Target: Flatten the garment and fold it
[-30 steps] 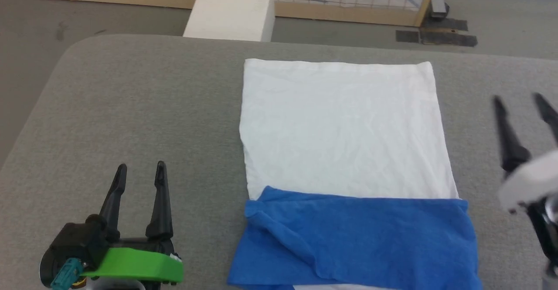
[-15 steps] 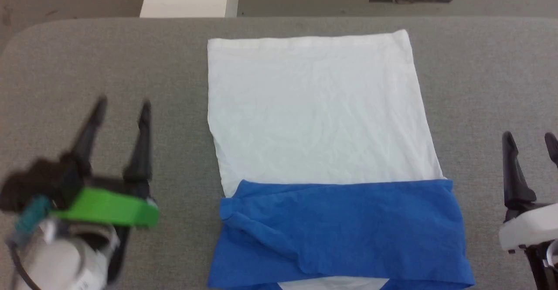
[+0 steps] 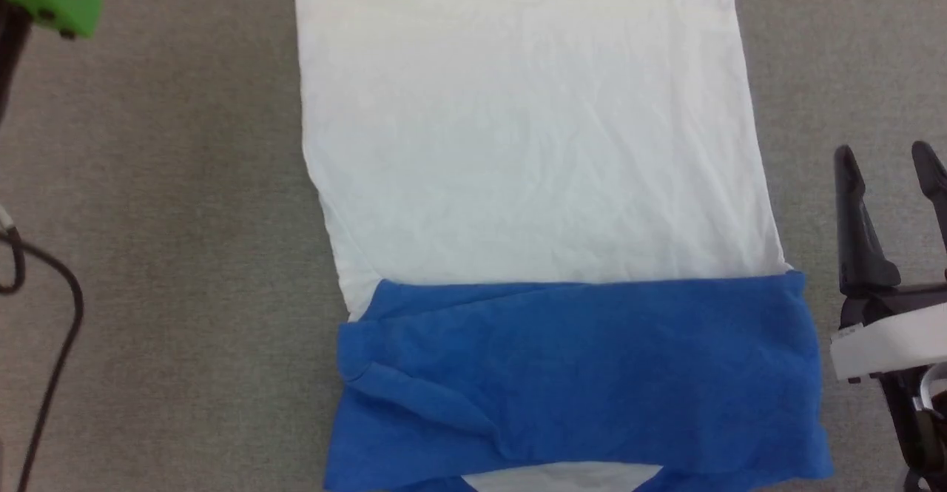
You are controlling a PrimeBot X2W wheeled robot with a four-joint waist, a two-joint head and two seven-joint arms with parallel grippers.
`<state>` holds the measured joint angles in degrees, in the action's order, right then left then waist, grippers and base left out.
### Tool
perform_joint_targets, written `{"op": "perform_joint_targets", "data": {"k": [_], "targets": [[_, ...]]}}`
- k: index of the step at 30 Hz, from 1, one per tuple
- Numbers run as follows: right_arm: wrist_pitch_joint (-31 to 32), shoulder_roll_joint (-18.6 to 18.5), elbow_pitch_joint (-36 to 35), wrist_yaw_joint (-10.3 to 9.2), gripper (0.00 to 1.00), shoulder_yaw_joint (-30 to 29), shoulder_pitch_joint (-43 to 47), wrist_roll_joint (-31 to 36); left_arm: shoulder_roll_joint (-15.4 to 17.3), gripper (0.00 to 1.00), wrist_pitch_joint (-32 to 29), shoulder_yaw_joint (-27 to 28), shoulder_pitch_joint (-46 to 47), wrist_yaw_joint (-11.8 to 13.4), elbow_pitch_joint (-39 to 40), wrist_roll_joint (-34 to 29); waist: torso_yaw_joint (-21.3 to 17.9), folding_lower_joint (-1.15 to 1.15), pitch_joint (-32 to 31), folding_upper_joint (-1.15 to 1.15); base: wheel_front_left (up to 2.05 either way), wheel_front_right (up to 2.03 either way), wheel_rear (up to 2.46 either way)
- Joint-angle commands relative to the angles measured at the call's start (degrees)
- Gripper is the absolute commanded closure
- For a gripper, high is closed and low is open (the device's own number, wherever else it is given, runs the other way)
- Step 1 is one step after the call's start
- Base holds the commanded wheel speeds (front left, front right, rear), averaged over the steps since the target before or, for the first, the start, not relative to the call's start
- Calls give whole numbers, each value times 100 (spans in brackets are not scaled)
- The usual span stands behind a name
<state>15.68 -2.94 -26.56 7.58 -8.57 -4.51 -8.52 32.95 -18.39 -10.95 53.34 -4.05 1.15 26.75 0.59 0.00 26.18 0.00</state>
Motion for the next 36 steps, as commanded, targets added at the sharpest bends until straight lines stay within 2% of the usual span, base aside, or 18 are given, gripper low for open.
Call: {"op": "perform_joint_targets", "data": {"k": [1,10,16,24,25,26,27,33,36], "targets": [[-21,6,-38,-9,0,46,-121,-42,26,0,-121,-77,245,-57,-207,7,-270,0,674,0,0,0,0],[-109,6,107,-9,0,214,-301,-193,226,0,-773,-442,856,-237,-1280,127,-665,0,1263,0,0,0,0],[-164,6,190,-9,0,187,-342,-267,357,0,-981,-522,885,-282,-1512,314,-856,0,1525,0,0,0,0],[-200,6,257,-9,0,130,-379,-322,484,0,-1760,-616,678,-260,-1692,617,-994,0,1724,0,0,0,0],[-202,6,263,-9,0,125,-386,-323,529,48,-1930,-668,613,-261,-1713,632,-1003,0,1738,0,0,0,0],[-204,6,266,-9,0,123,-392,-325,558,84,-2064,-703,552,-266,-1719,677,-1011,0,1747,0,0,0,0],[-205,6,269,-9,0,115,-400,-326,566,100,-2181,-705,481,-270,-1713,778,-1015,0,1758,0,0,0,0],[-93,6,169,-9,0,60,-574,-325,489,100,-2033,-609,261,-254,-1527,992,-935,0,1661,0,0,0,0],[149,-22,-94,-9,0,10,-949,-93,439,100,-1823,-643,198,-260,-1453,953,-858,0,1521,0,0,0,0]]}}
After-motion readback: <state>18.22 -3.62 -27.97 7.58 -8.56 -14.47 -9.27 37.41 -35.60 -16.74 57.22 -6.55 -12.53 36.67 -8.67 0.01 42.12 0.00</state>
